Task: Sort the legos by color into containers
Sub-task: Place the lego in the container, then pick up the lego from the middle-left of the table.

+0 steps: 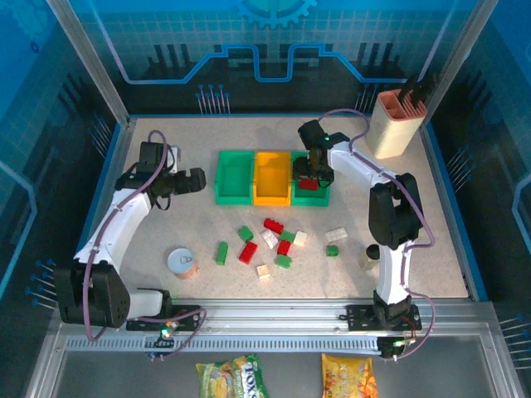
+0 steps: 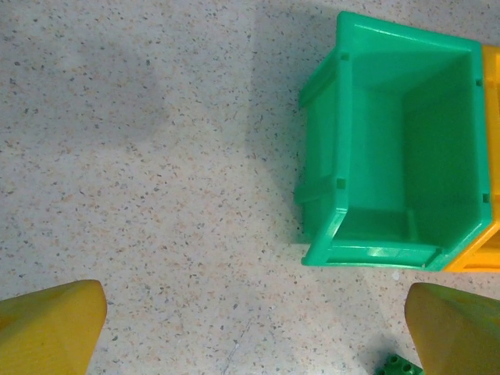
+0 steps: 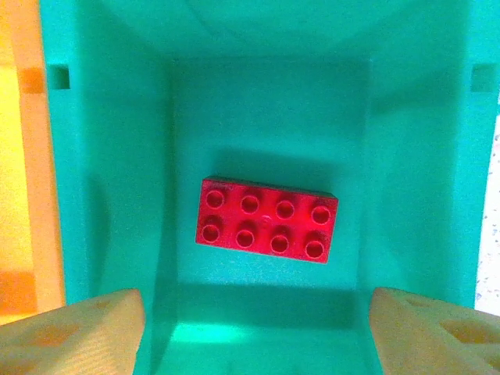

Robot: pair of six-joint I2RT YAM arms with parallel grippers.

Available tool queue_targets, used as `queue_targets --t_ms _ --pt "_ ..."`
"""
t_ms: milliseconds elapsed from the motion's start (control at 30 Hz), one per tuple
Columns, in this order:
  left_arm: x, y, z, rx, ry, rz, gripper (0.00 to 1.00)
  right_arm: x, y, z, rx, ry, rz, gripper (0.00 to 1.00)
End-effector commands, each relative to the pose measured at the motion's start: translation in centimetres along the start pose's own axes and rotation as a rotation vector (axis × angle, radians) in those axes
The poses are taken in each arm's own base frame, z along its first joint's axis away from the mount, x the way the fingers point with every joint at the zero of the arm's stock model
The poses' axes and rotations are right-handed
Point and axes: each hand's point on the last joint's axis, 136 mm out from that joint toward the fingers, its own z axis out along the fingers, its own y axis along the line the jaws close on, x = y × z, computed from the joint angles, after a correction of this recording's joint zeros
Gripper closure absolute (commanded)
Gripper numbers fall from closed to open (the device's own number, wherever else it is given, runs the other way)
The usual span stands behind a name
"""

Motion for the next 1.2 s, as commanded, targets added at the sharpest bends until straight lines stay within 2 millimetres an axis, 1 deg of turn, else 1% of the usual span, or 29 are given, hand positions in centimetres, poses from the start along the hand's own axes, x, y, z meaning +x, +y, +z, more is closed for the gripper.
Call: queue_targets --t_ms 0,167,233,367,467,533,700,767,833,967,1133,1167 --pt "0.4 -0.4 0.3 0.035 0.02 -0.002 0.01 -1.0 -0.1 -1.6 -0.018 -0.026 0.009 0.23" --pt "1.4 -0.8 0.0 0.041 0.066 -0.018 0.01 -0.5 -0.2 -3.5 -0.037 -0.044 0.012 0.23" --pt "1.8 -1.7 -0.5 0.07 0.093 -0.015 0.04 -0.3 -0.2 -4.2 -0.044 -0.049 0.007 0.23" --pt "3.0 -4.4 -1.3 0.155 0.164 -0.003 0.12 0.4 -0.3 -5.7 -0.057 -0.066 0.003 0.23" --pt "4.2 -5.8 -1.6 0.18 0.214 -0.03 0.14 1.1 -0.4 -6.6 -0.071 -0.071 0.001 0.23" --pt "5.2 -6.3 -1.6 0.157 0.243 -0.028 0.15 1.5 -0.6 -7.3 -0.078 -0.078 -0.002 0.23" --pt "8.2 -7.3 -1.3 0.063 0.304 0.009 0.18 2.5 -1.5 -8.5 -0.074 -0.095 -0.006 0.23" --pt "9.6 -7.5 -1.1 0.031 0.339 0.02 0.26 2.9 -1.7 -8.7 -0.076 -0.097 -0.009 0.23" --pt "11.3 -7.7 -1.0 0.008 0.383 0.021 0.3 3.2 -1.7 -8.7 -0.078 -0.095 -0.014 0.23" --pt "14.4 -7.9 -0.7 -0.033 0.436 0.037 0.35 4.0 -2.0 -8.4 -0.081 -0.082 -0.018 0.23" --pt "17.9 -7.3 -0.3 -0.089 0.499 0.054 0.39 4.6 -2.0 -7.6 -0.085 -0.059 -0.03 0.23" --pt "18.5 -7.1 -0.1 -0.096 0.514 0.057 0.42 4.7 -2.0 -7.5 -0.087 -0.053 -0.031 0.23"
